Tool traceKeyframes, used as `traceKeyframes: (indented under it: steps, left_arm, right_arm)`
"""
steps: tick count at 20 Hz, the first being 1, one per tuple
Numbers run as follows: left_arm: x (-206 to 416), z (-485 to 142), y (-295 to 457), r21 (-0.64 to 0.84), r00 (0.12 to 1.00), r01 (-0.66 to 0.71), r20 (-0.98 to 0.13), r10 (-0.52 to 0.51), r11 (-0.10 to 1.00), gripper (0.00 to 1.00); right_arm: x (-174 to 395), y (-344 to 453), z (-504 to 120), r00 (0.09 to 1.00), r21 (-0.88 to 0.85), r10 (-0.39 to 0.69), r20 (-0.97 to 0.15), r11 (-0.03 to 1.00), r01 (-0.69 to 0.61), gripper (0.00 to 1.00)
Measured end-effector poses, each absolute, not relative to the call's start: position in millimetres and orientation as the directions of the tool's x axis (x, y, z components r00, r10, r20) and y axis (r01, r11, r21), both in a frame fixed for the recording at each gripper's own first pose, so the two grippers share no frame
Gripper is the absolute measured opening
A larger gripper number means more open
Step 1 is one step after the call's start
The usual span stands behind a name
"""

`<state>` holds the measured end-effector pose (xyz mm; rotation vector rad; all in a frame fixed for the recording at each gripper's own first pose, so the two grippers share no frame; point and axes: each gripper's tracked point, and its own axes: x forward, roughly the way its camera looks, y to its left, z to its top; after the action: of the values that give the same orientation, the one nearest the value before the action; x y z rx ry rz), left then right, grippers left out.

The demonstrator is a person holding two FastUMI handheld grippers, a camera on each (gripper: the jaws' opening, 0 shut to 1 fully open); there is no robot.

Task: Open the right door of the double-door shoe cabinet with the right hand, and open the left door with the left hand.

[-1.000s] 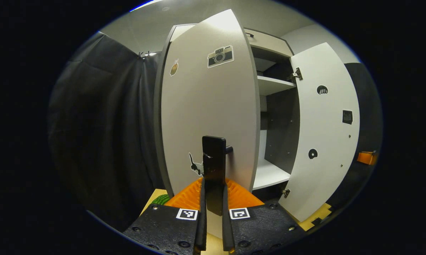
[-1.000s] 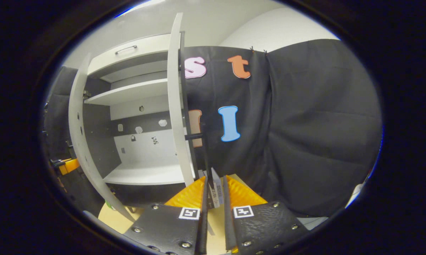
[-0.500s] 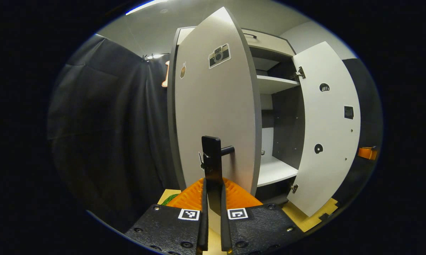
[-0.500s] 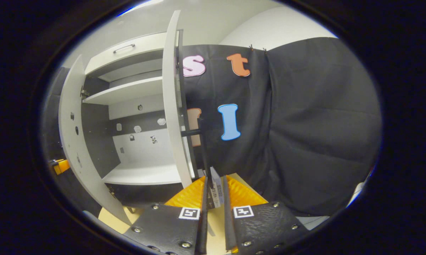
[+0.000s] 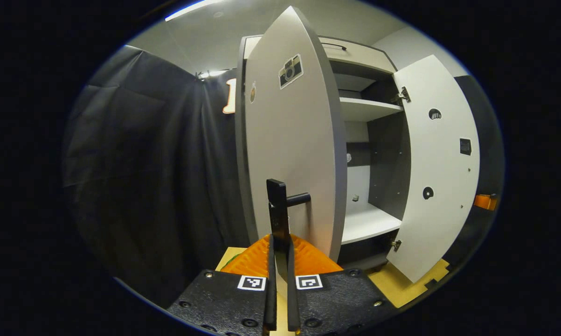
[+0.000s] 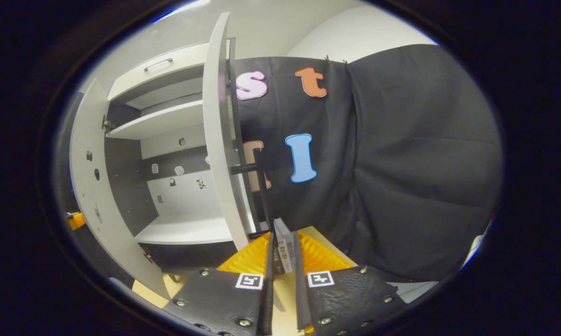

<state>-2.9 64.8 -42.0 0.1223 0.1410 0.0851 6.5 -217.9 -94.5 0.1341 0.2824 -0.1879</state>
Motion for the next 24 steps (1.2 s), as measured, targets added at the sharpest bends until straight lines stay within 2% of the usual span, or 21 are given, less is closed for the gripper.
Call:
traceKeyframes:
  steps: [3,7,21,24]
  left_arm:
    - [-10.8,-41.8,93.6,0.156,0.977,-0.146,-0.131,0.167,0.977,0.02]
    - [-14.8,-40.2,119.5,0.145,0.974,-0.171,-0.127,0.19,0.975,0.01]
    - [-14.2,-40.1,149.4,0.095,0.986,-0.102,-0.119,0.113,0.99,0.0]
    - [-17.2,-40.4,152.1,0.083,0.985,-0.104,-0.131,0.114,0.991,0.02]
  right_arm:
    - [7.5,-219.2,-94.4,0.944,0.106,-0.163,-0.286,0.974,0.201,0.2]
    - [9.4,-218.3,-95.3,0.945,0.105,-0.158,-0.285,0.975,0.194,0.2]
    - [-2.0,-225.5,-93.5,0.945,0.093,-0.161,-0.284,0.977,0.194,0.2]
    - [-7.6,-226.2,-91.3,0.946,0.087,-0.164,-0.281,0.977,0.195,0.2]
